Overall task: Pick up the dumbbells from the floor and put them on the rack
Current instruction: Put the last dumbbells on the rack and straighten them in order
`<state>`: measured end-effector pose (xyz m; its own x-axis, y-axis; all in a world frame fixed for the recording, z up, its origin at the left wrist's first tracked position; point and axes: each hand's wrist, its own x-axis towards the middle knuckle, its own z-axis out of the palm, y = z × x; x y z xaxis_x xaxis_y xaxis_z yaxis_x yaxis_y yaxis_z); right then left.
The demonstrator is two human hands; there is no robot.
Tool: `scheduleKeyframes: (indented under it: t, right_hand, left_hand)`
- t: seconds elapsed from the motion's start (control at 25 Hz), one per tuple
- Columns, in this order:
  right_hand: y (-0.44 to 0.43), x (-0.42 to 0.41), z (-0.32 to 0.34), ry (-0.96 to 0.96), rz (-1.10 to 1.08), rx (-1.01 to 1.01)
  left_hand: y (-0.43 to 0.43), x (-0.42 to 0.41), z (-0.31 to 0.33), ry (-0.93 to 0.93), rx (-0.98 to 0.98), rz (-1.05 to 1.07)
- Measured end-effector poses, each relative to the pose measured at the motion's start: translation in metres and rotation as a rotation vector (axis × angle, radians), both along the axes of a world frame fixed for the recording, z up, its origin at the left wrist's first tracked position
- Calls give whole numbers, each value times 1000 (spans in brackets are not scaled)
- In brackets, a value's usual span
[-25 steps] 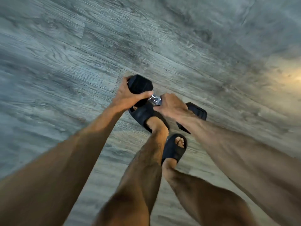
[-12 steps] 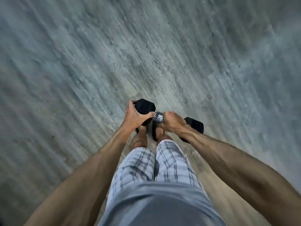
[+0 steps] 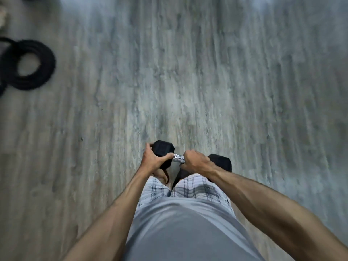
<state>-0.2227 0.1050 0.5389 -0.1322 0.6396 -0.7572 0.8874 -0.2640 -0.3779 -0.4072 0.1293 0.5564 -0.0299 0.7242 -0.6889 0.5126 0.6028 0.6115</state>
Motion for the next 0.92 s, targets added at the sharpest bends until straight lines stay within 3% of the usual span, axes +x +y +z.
scheduleKeyframes:
  t: [0.36, 0.56, 0.92]
  right_hand:
    - [92, -133, 8, -66, 526, 80]
    - [146, -247, 10, -107, 772, 68]
    - [205, -455, 17, -129, 1023, 10]
  left_hand:
    - [2, -122, -1, 11, 55, 468]
    - [17, -217, -11, -35, 76, 696]
    - [36, -390, -4, -49, 100, 924]
